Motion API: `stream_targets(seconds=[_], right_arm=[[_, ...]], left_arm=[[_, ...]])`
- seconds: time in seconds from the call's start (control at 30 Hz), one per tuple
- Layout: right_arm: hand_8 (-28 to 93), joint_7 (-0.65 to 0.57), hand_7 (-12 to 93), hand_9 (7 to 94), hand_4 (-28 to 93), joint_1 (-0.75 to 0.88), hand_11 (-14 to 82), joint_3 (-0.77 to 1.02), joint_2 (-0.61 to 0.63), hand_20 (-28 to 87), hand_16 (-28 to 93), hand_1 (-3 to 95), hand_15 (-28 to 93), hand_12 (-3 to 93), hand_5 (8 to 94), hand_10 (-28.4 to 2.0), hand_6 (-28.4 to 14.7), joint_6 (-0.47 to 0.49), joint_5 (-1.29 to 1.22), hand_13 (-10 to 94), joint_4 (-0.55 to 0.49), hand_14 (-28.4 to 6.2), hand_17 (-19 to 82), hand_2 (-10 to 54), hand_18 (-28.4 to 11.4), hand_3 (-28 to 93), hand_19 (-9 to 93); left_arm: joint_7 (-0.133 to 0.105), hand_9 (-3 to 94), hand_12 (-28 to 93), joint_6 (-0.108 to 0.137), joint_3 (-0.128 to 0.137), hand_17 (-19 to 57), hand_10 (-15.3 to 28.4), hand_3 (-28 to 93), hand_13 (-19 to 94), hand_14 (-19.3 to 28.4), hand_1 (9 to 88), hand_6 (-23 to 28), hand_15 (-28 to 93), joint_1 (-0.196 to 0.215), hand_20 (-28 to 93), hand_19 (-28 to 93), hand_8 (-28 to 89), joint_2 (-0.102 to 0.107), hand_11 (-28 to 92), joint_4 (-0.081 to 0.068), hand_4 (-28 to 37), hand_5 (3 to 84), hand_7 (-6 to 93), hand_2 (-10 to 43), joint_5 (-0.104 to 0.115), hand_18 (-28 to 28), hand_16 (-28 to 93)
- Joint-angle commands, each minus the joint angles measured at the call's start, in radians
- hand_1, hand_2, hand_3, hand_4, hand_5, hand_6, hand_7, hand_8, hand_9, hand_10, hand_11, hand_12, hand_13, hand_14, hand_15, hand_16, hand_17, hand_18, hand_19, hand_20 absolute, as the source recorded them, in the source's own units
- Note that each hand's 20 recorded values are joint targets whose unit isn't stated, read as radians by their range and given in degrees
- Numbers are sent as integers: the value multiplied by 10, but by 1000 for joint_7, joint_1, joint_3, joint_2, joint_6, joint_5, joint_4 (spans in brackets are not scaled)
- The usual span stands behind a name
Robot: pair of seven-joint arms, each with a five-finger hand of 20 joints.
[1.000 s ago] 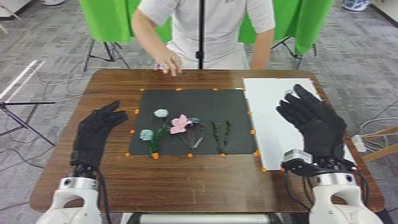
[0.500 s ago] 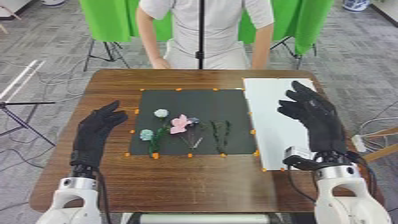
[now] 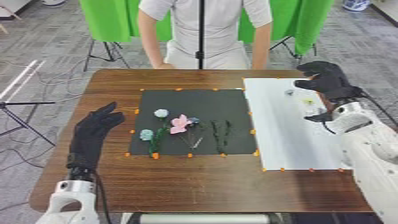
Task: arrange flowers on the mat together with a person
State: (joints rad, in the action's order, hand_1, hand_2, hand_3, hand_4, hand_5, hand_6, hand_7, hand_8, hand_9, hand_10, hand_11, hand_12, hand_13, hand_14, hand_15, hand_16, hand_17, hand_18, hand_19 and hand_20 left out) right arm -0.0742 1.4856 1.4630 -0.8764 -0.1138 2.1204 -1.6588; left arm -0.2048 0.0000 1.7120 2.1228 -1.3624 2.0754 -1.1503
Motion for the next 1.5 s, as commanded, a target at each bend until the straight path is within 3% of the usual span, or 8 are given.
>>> stream_targets(seconds=[0.03,0.4,0.77,1.0,1.17,1.3,1.4,1.5], right_arm=[[-96,-62,192,583,-240,-219,152,-105,27,542,274,351,376,209,528,-133,24,154,519,662,151,-107,269,-95,-191,761,664],[-98,-94,184,640,-248,-265,166,-149,-15,580,278,335,415,208,559,-135,25,375,575,702,261,-101,295,-95,-208,749,728],[-96,-103,180,694,-255,-262,177,-134,-71,610,300,327,440,205,591,-123,30,415,586,757,343,-86,325,-95,-218,739,774],[-96,-105,182,703,-268,-252,179,-127,-95,614,308,354,451,203,593,-117,32,365,620,762,390,-81,331,-95,-217,743,780],[-109,-123,206,750,-277,-230,195,-138,-106,612,320,429,470,205,629,-101,47,243,610,790,420,-62,356,-95,-209,738,797],[22,-116,219,870,-278,-213,73,-148,-105,609,344,559,500,348,728,-73,51,147,601,827,431,-49,386,-95,-204,630,826],[48,-103,228,916,-280,-217,67,-166,-95,613,358,589,530,369,801,-63,52,95,585,841,432,-42,401,-95,-206,628,843],[51,-124,227,928,-281,-225,73,-178,-64,614,363,595,543,370,818,-61,49,74,535,848,368,-41,406,-95,-207,630,849]], left_arm=[[-3,463,155,19,1,2,146,629,352,194,179,56,243,20,181,151,-47,-11,203,4,-283,470,129,62,9,162,35],[-7,463,155,18,1,2,147,618,351,195,165,57,244,21,181,152,-46,-14,202,3,-283,470,126,71,13,163,35],[-7,463,156,16,-2,2,147,625,351,195,161,57,245,14,181,151,-45,-15,200,-1,-283,470,126,70,12,163,35],[-6,463,156,12,-4,2,147,632,352,194,163,57,244,9,181,150,-45,-14,201,-5,-283,470,126,68,11,162,35],[-6,463,156,9,-5,2,147,634,352,194,167,56,244,5,181,151,-45,-14,202,-7,-283,470,126,66,11,162,35],[-7,463,156,7,-5,2,146,632,352,194,168,57,244,1,181,151,-46,-14,202,-10,-283,470,126,66,11,163,35],[-8,463,156,9,-3,2,146,631,352,194,170,57,245,4,181,151,-46,-16,202,-8,-283,470,127,65,10,163,36],[-9,463,156,10,-4,2,146,631,352,194,170,57,245,6,181,151,-46,-17,202,-6,-283,470,127,65,10,162,36]])
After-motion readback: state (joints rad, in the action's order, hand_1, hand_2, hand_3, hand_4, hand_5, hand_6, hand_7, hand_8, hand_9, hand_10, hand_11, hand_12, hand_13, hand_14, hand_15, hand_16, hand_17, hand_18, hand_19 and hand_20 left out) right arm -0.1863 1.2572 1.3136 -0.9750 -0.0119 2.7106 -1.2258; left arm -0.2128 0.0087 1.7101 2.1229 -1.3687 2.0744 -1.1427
